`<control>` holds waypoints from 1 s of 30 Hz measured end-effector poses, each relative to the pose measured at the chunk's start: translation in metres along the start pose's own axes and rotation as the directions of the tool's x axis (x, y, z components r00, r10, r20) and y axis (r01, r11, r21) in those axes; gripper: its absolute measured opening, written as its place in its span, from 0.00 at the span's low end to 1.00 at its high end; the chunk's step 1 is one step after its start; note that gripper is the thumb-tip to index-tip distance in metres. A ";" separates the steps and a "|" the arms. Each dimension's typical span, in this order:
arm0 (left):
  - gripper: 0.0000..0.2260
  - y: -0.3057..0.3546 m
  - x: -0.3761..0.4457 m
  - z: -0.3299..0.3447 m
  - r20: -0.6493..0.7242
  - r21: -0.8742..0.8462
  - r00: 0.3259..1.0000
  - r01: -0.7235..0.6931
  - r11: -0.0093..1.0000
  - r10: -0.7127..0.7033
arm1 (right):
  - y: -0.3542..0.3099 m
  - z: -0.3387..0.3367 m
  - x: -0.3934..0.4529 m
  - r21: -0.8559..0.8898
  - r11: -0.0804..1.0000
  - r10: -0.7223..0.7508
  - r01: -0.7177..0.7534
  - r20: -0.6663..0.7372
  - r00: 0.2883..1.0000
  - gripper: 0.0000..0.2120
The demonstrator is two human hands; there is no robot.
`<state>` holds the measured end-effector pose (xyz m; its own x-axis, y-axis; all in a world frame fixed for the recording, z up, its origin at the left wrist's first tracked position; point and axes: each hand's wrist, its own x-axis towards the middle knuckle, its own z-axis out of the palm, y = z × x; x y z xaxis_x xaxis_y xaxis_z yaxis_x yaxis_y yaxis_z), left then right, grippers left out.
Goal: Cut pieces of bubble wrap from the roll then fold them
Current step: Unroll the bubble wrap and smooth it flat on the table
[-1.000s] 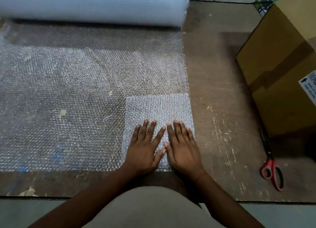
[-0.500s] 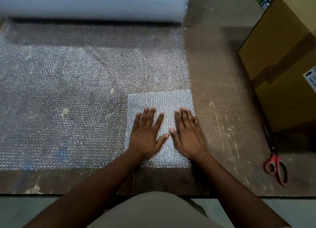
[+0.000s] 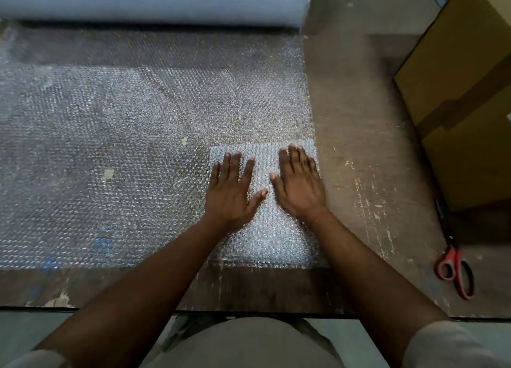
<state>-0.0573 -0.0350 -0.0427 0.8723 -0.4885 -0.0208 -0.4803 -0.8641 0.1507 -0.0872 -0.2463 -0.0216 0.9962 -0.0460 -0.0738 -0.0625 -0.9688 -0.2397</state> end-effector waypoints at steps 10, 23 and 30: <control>0.35 -0.020 -0.020 -0.019 -0.031 0.007 1.000 -0.003 1.000 0.003 | -0.057 -0.003 -0.011 0.038 0.992 -0.117 0.119 -0.042 0.992 0.34; 0.35 -0.081 -0.072 -0.032 -0.126 -0.016 0.990 0.054 0.998 -0.055 | -0.112 0.016 -0.022 0.011 0.986 -0.168 0.168 -0.047 0.985 0.36; 0.40 -0.136 -0.101 -0.026 -0.009 -0.017 0.995 0.100 0.995 -0.100 | -0.139 0.040 -0.032 -0.090 0.987 -0.132 0.135 0.030 0.991 0.37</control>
<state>-0.0773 0.1349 -0.0356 0.9169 -0.3982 -0.0268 -0.3888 -0.9065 0.1647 -0.1126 -0.1004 -0.0245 0.9935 0.0899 -0.0702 0.0777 -0.9841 -0.1597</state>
